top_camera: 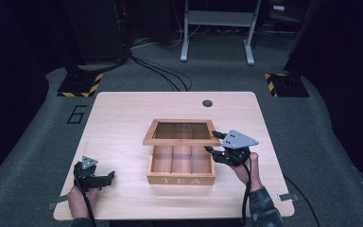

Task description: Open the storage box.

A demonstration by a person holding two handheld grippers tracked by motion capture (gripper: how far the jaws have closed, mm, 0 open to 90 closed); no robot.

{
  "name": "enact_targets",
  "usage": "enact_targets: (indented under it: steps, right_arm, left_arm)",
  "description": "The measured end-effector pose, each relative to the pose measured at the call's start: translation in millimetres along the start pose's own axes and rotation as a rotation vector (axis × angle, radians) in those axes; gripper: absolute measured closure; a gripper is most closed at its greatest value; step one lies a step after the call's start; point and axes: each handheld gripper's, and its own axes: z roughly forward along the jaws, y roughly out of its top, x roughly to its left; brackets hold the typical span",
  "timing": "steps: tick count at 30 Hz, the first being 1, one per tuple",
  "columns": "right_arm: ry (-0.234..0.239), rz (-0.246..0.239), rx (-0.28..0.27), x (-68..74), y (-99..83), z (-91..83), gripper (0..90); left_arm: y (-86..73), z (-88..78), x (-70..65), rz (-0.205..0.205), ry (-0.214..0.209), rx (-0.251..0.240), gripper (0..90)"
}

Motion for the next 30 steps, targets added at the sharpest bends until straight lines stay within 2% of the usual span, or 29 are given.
enact_targets:
  steps: [8,23,30]
  right_arm:
    - [0.017,0.019,-0.017,-7.9,4.2,1.7,46.2]
    - [0.063,0.081,-0.028,-31.2,19.7,7.0,46.3]
    - [0.082,0.125,-0.028,-43.6,29.2,11.0,46.6]
  left_arm:
    - [0.0,0.0,-0.1,-0.001,0.000,0.000,2.6]
    - [0.0,0.0,0.0,-0.001,-0.001,0.000,2.6]
    - [0.0,0.0,0.0,-0.001,-0.001,0.000,2.6]
